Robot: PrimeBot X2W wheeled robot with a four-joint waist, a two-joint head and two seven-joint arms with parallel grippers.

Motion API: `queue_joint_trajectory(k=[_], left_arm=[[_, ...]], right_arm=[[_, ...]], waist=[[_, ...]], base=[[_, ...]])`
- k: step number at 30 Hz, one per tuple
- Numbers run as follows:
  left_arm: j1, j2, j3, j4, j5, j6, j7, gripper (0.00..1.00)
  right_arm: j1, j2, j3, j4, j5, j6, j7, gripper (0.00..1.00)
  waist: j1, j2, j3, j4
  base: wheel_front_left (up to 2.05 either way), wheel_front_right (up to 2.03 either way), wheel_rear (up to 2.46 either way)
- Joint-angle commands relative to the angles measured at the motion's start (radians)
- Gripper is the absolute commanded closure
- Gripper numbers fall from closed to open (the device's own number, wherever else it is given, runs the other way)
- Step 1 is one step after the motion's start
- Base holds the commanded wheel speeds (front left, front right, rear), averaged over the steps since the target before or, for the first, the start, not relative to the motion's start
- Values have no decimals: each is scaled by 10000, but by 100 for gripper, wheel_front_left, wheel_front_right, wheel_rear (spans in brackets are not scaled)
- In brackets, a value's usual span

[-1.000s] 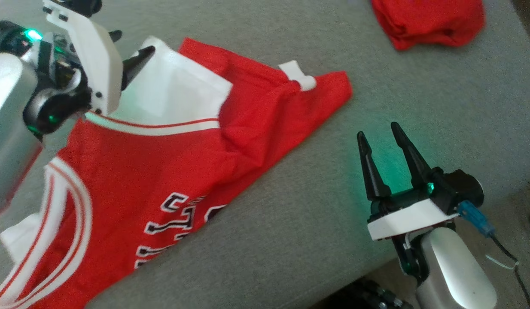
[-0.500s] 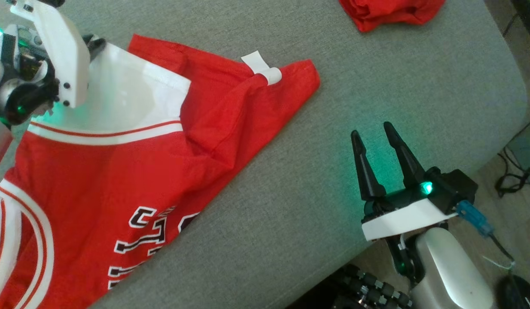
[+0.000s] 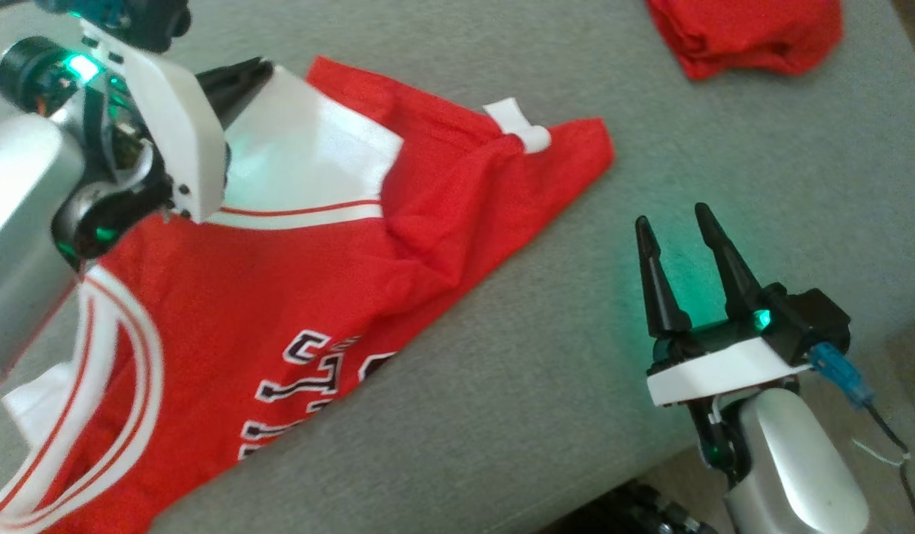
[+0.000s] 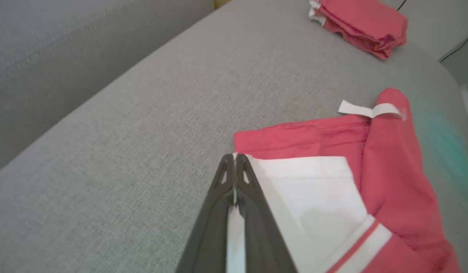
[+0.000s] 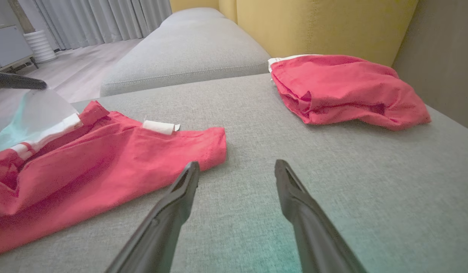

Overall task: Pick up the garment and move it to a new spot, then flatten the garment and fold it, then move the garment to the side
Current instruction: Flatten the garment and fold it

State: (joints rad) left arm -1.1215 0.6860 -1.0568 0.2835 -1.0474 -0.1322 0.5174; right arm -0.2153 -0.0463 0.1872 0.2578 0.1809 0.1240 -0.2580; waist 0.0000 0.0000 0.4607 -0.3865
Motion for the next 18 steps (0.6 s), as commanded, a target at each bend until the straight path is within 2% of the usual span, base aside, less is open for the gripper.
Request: queue_joint_trajectory(k=[1,5,9,13,18], left_arm=[[-453,425,367,-425,89,16,-356,100],[-348,590,24,-1152,167,16,-1543,100],[-333,771,-233,-1777,254,16,-2408,100],[-301,989,-369,-2225,300,16,-2930,100],[-163,1266,-464,-2552,323,16,-3177,100]], right_arm=[[-29,-40,77,-291,-117,67,-38,0],[75,-40,-299,-231,-311,67,-38,0],[28,-213,-715,40,6,67,-38,0],[-400,-798,-896,766,612,67,-38,0],[-1353,-1759,-861,2367,1416,67,184,0]], waist=[[0,0,-353,527],[0,0,-815,1303],[0,0,-1074,2009],[0,0,-1209,2532],[0,0,-1264,2977]], base=[[0,0,0],[0,0,0],[0,0,0],[0,0,0],[0,0,0]])
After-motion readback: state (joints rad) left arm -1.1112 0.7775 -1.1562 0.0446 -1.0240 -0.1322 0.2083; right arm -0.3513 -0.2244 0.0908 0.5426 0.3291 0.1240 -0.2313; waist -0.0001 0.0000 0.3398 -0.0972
